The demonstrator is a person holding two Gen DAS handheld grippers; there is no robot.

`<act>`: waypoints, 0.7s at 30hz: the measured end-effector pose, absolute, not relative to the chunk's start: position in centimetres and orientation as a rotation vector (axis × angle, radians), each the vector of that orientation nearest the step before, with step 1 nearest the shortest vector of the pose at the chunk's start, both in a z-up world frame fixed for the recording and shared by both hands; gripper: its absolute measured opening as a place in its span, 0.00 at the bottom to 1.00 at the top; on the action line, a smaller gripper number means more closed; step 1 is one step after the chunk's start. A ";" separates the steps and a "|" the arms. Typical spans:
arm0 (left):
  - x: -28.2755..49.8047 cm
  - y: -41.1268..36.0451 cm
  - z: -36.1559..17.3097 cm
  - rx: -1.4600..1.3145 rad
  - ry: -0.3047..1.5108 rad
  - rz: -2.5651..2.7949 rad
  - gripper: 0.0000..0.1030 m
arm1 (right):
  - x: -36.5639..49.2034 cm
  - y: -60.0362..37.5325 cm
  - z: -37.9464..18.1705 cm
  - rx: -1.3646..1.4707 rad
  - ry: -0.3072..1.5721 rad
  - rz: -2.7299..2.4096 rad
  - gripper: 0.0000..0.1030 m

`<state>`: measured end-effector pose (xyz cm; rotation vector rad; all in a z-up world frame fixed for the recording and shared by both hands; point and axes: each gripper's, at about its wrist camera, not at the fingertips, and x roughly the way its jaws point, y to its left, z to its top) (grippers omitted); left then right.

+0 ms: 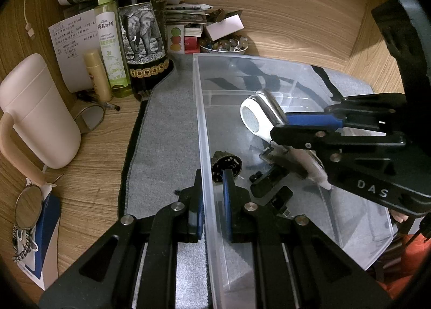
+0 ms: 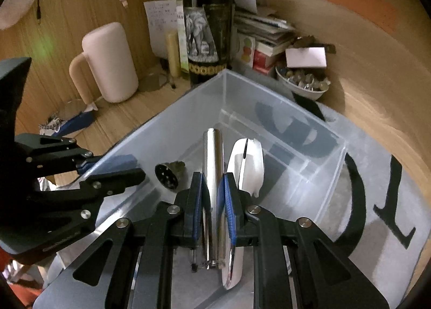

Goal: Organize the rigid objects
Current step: 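Carry the silver tube into the box and release it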

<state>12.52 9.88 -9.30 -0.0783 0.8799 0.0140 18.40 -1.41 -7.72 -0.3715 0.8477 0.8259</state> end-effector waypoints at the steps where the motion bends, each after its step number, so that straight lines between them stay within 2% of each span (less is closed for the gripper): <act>1: 12.5 9.8 -9.3 -0.079 0.880 0.014 0.11 | 18.5 -1.4 -7.8 -0.371 0.853 0.824 0.14; 8: 12.6 9.7 -9.3 -0.078 0.884 0.019 0.11 | 18.6 -2.1 -7.3 -0.351 0.844 0.813 0.17; 14: 12.6 9.9 -9.3 -0.081 0.883 0.019 0.11 | 18.1 -3.1 -6.3 -0.344 0.803 0.800 0.32; 16: 12.6 9.9 -9.3 -0.081 0.883 0.018 0.11 | 17.9 -3.6 -5.9 -0.341 0.782 0.785 0.41; 21: 12.5 10.0 -9.3 -0.079 0.883 0.018 0.11 | 17.0 -5.6 -4.6 -0.325 0.731 0.729 0.48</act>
